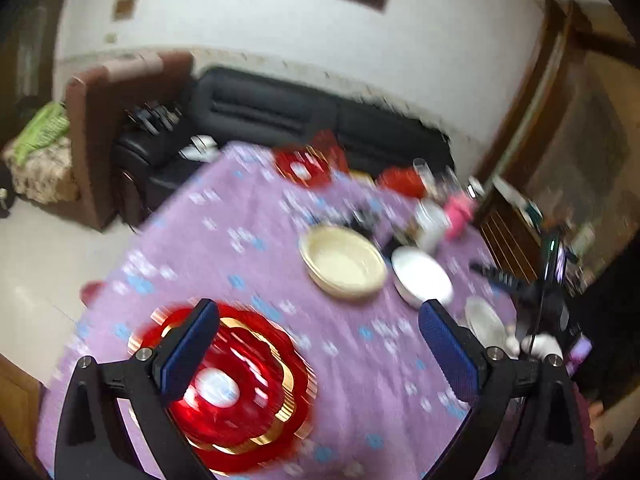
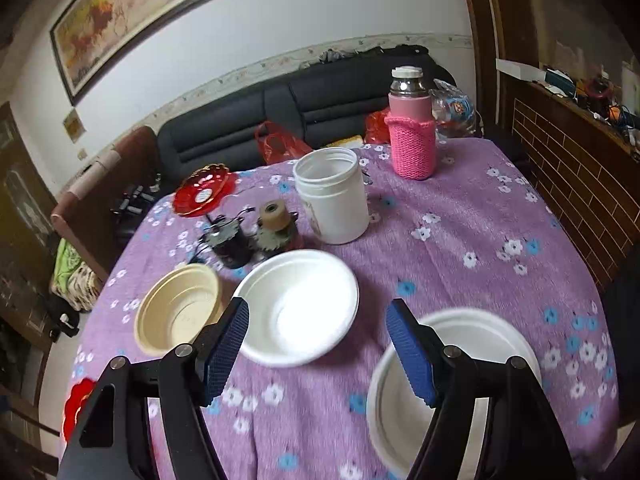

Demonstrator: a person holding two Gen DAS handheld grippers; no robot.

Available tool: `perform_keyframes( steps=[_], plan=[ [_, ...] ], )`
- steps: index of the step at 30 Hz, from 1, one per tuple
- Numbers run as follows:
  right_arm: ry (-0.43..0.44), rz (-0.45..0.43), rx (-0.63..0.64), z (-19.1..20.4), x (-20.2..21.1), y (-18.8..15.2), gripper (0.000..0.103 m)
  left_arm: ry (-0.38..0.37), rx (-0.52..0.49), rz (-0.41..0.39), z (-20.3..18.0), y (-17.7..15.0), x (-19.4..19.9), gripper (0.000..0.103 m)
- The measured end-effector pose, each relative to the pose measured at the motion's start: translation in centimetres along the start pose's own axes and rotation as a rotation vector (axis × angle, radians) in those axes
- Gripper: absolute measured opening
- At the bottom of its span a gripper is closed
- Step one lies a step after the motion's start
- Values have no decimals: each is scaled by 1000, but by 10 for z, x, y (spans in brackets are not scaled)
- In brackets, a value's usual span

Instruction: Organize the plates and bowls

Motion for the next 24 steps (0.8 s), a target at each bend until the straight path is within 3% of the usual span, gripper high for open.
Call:
perform_keyframes(
  steps=[3,8,20,21,24],
  plan=[
    [-39,32,30,0,-21,4,76,59,18,-38,24,11,10,100],
    [-64,85,18,-9,-59,4,76,51,60,13,44,7,-8,100],
    [-206,212,71,-11,-126,13,73,-46,2,152,8,-26,-68,100],
    [-221,226,80,-10,-130,11,66,-52,0,158,6,-28,-70,100],
    [-225,298,87,-4,-140,2,24,-67,-6,179,-4,-34,-76,100]
  ],
)
Point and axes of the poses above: each gripper's, at about its wrist camera, not at the fingertips, and x roughly against the way its jaws point, z to its left, y to its top, the point moved 5 cm from there along -x, roughly the way its jaws point, and after that the axes turned 2 degrees about -y, right-handed, at the moved point
